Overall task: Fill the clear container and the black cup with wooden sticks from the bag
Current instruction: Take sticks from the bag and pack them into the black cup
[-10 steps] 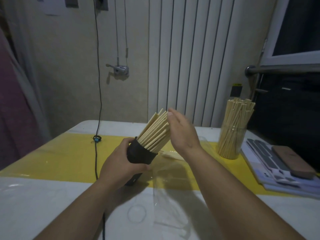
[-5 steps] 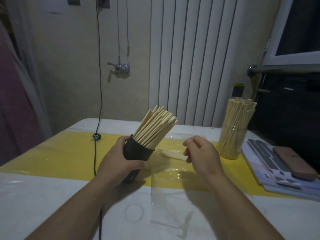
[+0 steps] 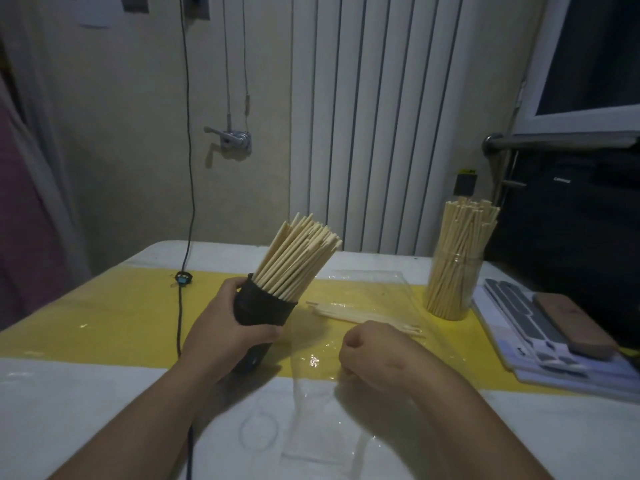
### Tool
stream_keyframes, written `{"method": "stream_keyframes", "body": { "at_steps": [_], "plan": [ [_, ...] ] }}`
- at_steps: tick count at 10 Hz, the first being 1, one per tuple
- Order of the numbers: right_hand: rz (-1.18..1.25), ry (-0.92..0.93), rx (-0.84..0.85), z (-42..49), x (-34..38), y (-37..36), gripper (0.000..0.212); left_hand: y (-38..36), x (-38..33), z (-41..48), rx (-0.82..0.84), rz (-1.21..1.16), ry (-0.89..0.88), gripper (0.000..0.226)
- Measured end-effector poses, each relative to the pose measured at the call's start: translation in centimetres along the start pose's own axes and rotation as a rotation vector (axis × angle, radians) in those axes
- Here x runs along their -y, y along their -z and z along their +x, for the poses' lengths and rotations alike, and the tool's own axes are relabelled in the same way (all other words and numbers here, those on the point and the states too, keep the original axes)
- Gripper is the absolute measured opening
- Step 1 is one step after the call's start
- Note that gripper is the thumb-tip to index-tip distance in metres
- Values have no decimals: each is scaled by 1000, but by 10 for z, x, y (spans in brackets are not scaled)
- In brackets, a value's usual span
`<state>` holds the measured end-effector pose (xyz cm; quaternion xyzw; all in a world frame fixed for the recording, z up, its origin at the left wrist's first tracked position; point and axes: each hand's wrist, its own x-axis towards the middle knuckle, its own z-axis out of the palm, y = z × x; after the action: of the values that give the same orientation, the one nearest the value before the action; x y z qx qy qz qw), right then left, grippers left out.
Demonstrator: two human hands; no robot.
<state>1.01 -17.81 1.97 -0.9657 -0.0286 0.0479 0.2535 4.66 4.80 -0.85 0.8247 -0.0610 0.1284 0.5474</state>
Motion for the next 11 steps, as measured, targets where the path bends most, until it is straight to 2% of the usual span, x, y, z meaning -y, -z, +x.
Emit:
{"method": "stream_keyframes", "body": {
  "at_steps": [3,4,5,6,7,8,10,11],
  "plan": [
    [-130,-81,45,4,0,-7,21,1,0,0,6,-5,-3,76],
    [-199,-77,161,8,0,-12,20,1,0,0,11,-9,-5,76],
    [-261,-12,224,3,3,-11,38,2,0,0,16,-20,4,77],
    [-332,-53,226,2,1,-15,65,2,0,0,3,-29,15,72],
    [-133,-137,171,12,-4,-25,50,1,-1,0,15,-40,14,70],
    [-296,-71,108,26,-5,-32,60,2,-2,-1,19,-36,13,70],
    [-347,-50,21,47,-17,-42,69,3,-3,-2,8,-22,9,74],
    [-296,-107,-49,56,-22,-44,72,4,-1,-1,4,-5,-1,73]
  ]
}}
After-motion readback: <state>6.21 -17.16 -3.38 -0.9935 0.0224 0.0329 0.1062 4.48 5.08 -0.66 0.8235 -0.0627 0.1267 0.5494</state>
